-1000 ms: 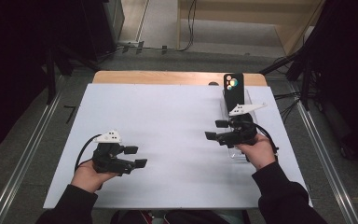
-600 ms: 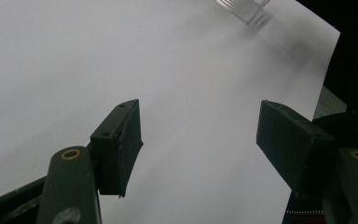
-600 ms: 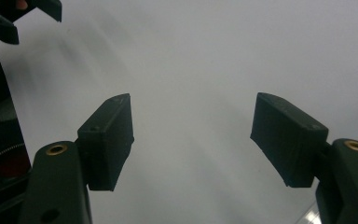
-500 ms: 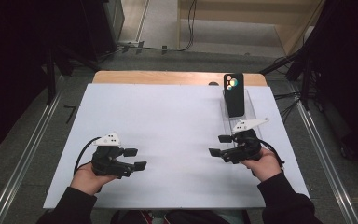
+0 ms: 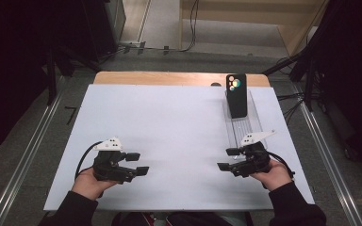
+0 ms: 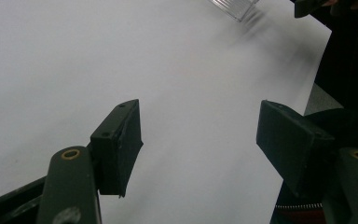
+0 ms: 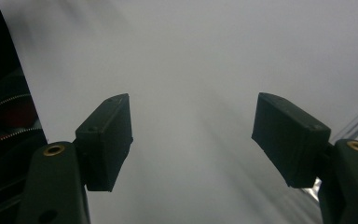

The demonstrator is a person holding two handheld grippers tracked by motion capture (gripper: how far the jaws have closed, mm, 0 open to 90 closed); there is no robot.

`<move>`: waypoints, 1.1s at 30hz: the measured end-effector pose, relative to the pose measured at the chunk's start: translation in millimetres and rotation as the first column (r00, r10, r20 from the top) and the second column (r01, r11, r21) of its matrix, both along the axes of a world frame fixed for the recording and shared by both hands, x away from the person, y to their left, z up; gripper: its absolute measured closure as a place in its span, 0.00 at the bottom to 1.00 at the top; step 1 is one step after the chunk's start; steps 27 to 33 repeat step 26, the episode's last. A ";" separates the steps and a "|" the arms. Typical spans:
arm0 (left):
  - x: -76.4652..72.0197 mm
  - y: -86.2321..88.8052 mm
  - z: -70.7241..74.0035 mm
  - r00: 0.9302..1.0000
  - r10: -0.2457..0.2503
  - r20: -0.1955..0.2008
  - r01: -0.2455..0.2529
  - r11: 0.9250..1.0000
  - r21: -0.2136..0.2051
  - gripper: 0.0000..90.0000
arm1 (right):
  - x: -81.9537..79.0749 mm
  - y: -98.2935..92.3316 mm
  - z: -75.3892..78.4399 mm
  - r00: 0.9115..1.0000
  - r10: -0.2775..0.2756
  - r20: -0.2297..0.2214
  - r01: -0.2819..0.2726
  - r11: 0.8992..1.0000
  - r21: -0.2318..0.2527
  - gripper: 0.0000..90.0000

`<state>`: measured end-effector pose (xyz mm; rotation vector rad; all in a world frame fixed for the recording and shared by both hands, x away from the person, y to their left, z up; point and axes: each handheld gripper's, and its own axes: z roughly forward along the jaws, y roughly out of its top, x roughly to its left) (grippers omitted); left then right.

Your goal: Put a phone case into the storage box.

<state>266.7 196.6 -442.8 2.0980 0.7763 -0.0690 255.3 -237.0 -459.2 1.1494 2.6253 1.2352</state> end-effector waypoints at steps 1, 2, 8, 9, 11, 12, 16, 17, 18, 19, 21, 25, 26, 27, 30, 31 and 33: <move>-0.5 -0.1 -0.5 1.000 0.004 -0.004 -0.004 1.000 -0.001 0.35 | -0.9 -1.0 -0.9 1.000 0.000 0.001 0.000 1.000 -0.004 0.30; -0.7 -0.1 -1.2 1.000 0.004 -0.004 -0.004 1.000 -0.001 0.35 | -2.1 -2.0 -1.8 1.000 0.000 -0.002 0.000 1.000 -0.005 0.30; -2.6 -0.8 -4.1 1.000 -0.003 -0.012 0.003 1.000 0.006 0.35 | -8.6 -6.8 -8.6 1.000 0.006 -0.014 -0.006 1.000 -0.020 0.29; -2.8 -0.7 -4.2 1.000 -0.002 -0.012 0.002 1.000 0.006 0.35 | -9.2 -7.5 -9.8 1.000 0.007 -0.015 -0.007 1.000 -0.022 0.29; -3.1 -0.4 -4.4 1.000 0.001 -0.012 -0.001 1.000 0.003 0.35 | -10.1 -9.0 -11.5 1.000 0.009 -0.019 -0.009 1.000 -0.023 0.29; -3.1 -0.2 -4.5 1.000 0.000 -0.011 0.000 1.000 0.005 0.35 | -10.6 -9.8 -11.7 1.000 0.006 -0.023 -0.006 1.000 -0.026 0.29; -2.5 0.3 -5.3 1.000 0.000 -0.018 0.000 1.000 0.004 0.35 | -11.2 -11.7 -12.5 1.000 0.003 -0.023 -0.004 1.000 -0.021 0.29; -2.3 0.4 -5.4 1.000 0.000 -0.018 0.001 1.000 0.006 0.35 | -11.3 -11.8 -12.5 1.000 0.002 -0.023 -0.003 1.000 -0.021 0.29; -2.3 0.4 -5.4 1.000 0.000 -0.018 0.000 1.000 0.005 0.35 | -11.2 -11.8 -12.5 1.000 0.003 -0.021 -0.003 1.000 -0.022 0.29; -2.3 0.5 -5.4 1.000 -0.001 -0.018 0.001 1.000 0.006 0.35 | -11.2 -11.7 -12.6 1.000 0.003 -0.021 -0.004 1.000 -0.021 0.29; -2.4 0.4 -5.6 1.000 0.000 -0.019 0.000 1.000 0.005 0.35 | -11.1 -11.4 -13.1 1.000 0.007 -0.021 -0.008 1.000 -0.024 0.29; -2.0 1.0 -5.8 1.000 -0.003 -0.021 0.003 1.000 0.005 0.35 | -10.9 -11.6 -13.4 1.000 0.009 -0.024 -0.010 1.000 -0.024 0.28; -1.7 1.2 -5.8 1.000 -0.005 -0.024 0.005 1.000 0.004 0.35 | -10.6 -11.7 -13.5 1.000 0.010 -0.025 -0.010 1.000 -0.025 0.26; -1.7 1.2 -5.8 1.000 -0.005 -0.024 0.005 1.000 0.004 0.35 | -10.6 -11.7 -13.5 1.000 0.010 -0.025 -0.010 1.000 -0.025 0.26; -1.7 1.2 -5.8 1.000 -0.005 -0.024 0.005 1.000 0.004 0.35 | -10.6 -11.7 -13.5 1.000 0.010 -0.025 -0.010 1.000 -0.025 0.26; -1.7 1.2 -5.8 1.000 -0.005 -0.024 0.005 1.000 0.004 0.35 | -10.6 -11.7 -13.5 1.000 0.010 -0.025 -0.010 1.000 -0.025 0.26; -1.7 1.2 -5.8 1.000 -0.005 -0.024 0.005 1.000 0.004 0.35 | -10.6 -11.7 -13.5 1.000 0.010 -0.025 -0.010 1.000 -0.025 0.26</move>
